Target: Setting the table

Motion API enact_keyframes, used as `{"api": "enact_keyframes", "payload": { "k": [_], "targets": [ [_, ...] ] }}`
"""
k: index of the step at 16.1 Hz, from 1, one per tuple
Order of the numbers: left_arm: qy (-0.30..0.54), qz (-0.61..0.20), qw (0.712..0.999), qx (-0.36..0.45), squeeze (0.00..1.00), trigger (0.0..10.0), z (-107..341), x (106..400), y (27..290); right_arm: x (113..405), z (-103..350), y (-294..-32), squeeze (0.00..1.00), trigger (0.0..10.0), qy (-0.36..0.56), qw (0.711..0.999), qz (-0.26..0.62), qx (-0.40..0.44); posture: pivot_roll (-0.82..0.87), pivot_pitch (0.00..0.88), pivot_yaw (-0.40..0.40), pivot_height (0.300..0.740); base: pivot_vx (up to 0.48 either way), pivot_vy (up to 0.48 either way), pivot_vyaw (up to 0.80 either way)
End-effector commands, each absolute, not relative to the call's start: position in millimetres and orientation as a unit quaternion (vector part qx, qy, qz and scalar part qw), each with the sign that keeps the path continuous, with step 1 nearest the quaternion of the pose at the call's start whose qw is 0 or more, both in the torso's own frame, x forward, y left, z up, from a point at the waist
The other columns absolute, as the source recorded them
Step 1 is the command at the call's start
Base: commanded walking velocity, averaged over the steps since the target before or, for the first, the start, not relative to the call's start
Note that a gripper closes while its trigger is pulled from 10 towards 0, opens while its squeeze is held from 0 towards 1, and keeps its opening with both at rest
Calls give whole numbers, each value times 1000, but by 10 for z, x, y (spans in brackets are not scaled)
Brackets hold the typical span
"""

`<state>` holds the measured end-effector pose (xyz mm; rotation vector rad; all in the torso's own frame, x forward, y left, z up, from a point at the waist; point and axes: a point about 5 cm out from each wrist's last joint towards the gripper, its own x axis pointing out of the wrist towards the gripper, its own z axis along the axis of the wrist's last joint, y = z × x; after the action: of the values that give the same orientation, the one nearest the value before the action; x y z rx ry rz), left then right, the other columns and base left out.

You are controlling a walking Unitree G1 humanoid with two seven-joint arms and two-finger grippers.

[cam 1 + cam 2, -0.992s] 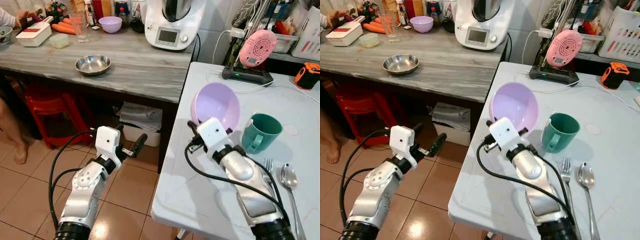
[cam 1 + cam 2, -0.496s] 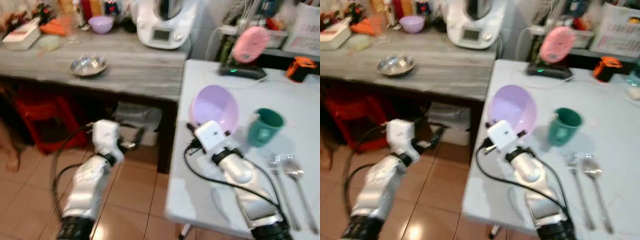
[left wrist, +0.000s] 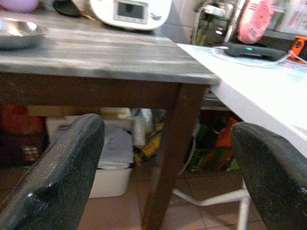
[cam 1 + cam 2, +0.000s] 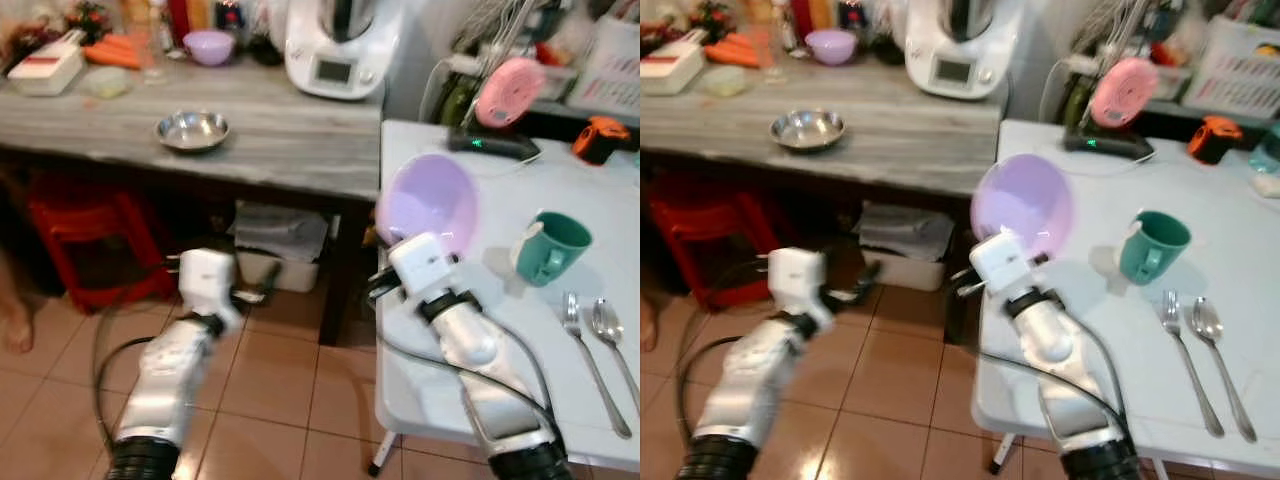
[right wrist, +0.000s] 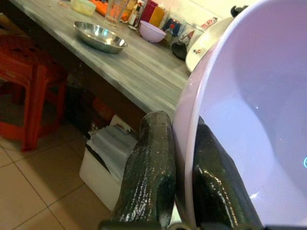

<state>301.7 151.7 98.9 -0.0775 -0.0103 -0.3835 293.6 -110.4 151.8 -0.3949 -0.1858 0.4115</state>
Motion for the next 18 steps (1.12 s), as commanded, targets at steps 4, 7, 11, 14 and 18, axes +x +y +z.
{"api": "enact_keyframes", "payload": {
  "k": [4,7,11,14,18],
  "targets": [
    [-11,-204,978,-39,0,10000,1010,3033,1424,2947,1559,-1181,0,10000,-102,956,189,-201,-37,17,-29,740,0,339,0],
    [-11,-205,978,-37,0,10000,1004,3039,1420,2954,1567,-1181,0,10000,-108,954,189,-204,-31,11,-32,740,0,344,0],
    [-9,-207,978,-33,0,10000,995,3041,1426,2955,1569,-1178,0,10000,-111,954,188,-203,-28,8,-29,740,0,345,0],
    [-9,-205,978,-33,0,10000,994,3045,1426,2955,1566,-1176,0,10000,-114,955,186,-201,-28,8,-29,740,0,342,0],
    [-8,-206,978,-33,0,10000,984,3039,1413,2949,1563,-1171,0,10000,-115,956,183,-199,-25,13,-27,740,0,345,0]
  ]
}}
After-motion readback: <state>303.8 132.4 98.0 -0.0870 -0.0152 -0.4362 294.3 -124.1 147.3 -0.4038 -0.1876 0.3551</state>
